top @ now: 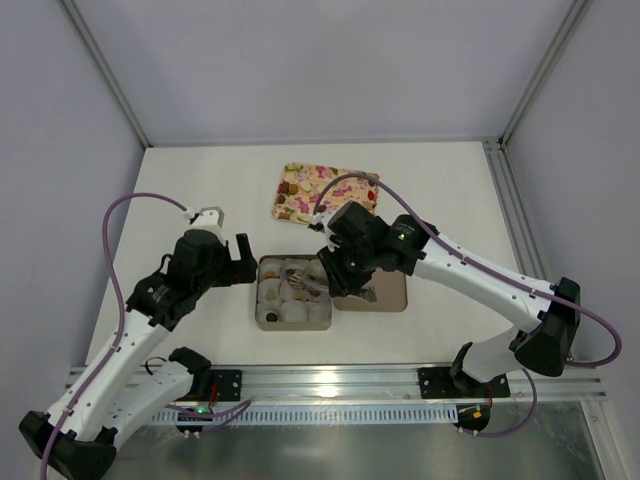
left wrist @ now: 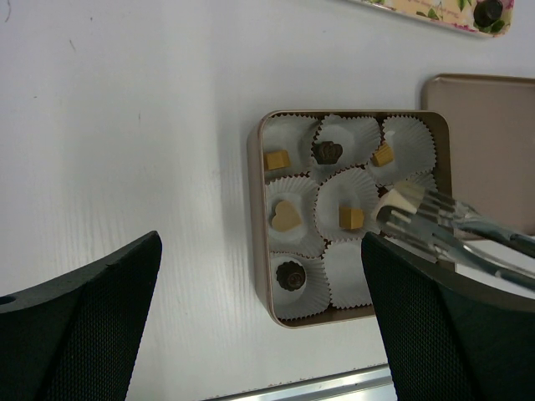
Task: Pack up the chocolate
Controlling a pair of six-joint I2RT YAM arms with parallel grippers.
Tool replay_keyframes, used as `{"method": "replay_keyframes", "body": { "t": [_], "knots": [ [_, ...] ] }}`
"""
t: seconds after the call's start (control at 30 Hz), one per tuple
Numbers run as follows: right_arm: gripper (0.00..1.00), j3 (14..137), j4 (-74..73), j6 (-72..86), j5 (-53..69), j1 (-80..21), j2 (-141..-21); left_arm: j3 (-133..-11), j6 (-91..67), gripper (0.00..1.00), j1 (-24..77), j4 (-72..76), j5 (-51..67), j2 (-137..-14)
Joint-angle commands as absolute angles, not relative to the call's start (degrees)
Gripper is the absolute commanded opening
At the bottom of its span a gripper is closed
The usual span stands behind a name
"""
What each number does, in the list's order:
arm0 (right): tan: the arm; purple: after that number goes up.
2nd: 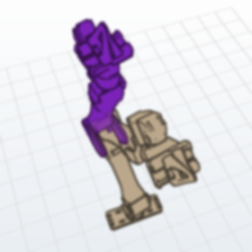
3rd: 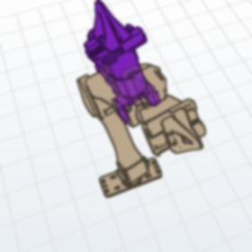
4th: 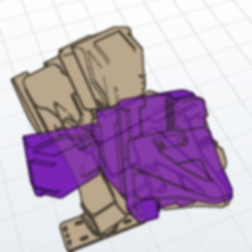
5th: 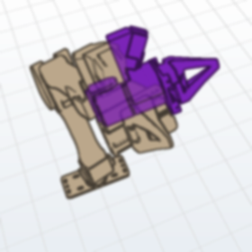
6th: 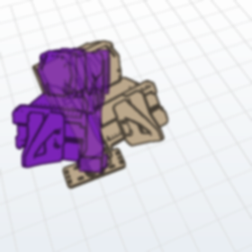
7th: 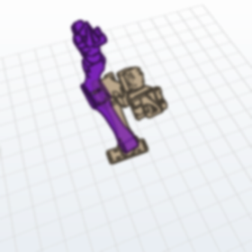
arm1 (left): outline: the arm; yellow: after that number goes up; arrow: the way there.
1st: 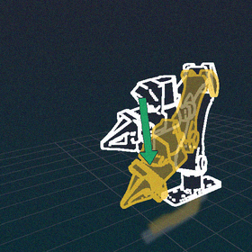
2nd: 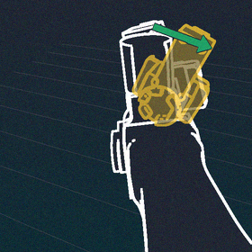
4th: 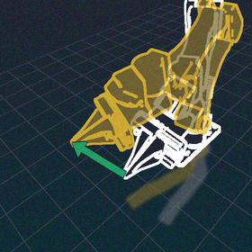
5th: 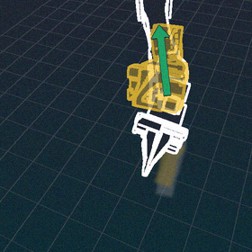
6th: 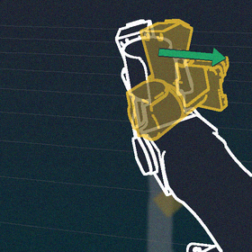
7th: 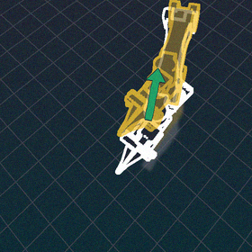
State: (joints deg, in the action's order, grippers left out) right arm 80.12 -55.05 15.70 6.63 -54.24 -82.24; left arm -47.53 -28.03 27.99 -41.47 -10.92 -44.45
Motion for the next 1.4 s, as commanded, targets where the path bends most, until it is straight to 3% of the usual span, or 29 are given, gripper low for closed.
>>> {"method": "replay_keyframes", "body": {
  "t": [0.0,0.7,0.77,1.37],
  "knots": [
    [0.26,79.72,-55.55,16.44,9.14,-56.77,-81.12,-47.55,-27.77,1.0,27.77,-40.96,-11.25,-44.03],
    [0.27,76.38,-56.16,16.44,10.46,-60.82,-82.44,-47.55,-27.86,1.0,27.77,-41.13,-11.16,-44.12],
    [0.3,76.29,-55.99,16.35,10.46,-60.82,-82.7,-47.55,-27.77,1.0,27.77,-41.22,-11.25,-44.21],
    [0.34,76.11,-55.11,16.0,9.85,-60.91,-83.85,-47.55,-27.86,1.0,27.77,-41.13,-11.51,-44.03]
  ]
}}
